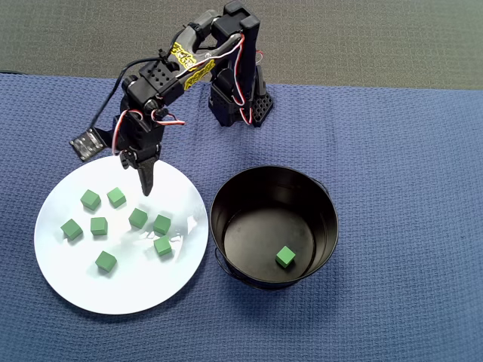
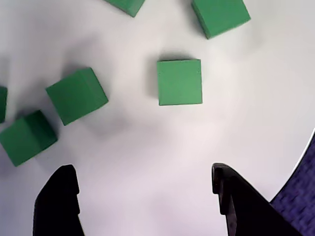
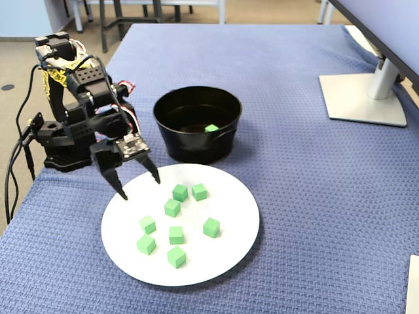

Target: Pick up the green cubes from the white plate and place them in the black recipient

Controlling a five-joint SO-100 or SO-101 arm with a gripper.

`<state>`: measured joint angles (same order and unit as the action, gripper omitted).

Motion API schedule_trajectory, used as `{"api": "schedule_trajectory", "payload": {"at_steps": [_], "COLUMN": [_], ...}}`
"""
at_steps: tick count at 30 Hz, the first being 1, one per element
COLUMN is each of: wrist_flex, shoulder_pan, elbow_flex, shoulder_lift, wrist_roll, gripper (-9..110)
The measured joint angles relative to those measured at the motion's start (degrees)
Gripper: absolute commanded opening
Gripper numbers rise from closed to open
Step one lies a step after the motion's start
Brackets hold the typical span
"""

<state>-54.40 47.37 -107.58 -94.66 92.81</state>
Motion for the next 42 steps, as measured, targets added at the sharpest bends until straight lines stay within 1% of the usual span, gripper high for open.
{"api": "schedule_trajectory", "payload": {"at_steps": [3, 10, 15, 25, 33, 42], "wrist_flex": [2.5, 5.8, 11.0, 15.4, 19.4, 21.9], "shoulder_pan": [0.5, 1.7, 1.7, 2.5, 2.5, 2.5], "elbow_flex": [-1.0, -1.0, -1.0, -1.0, -2.6, -2.7], "shoulder_lift": [0.0, 0.8, 4.5, 8.0, 10.8, 14.2], "wrist_roll": [4.1, 6.6, 3.0, -5.4, -6.2, -6.9], "gripper": [27, 24, 23, 20, 19, 15]}}
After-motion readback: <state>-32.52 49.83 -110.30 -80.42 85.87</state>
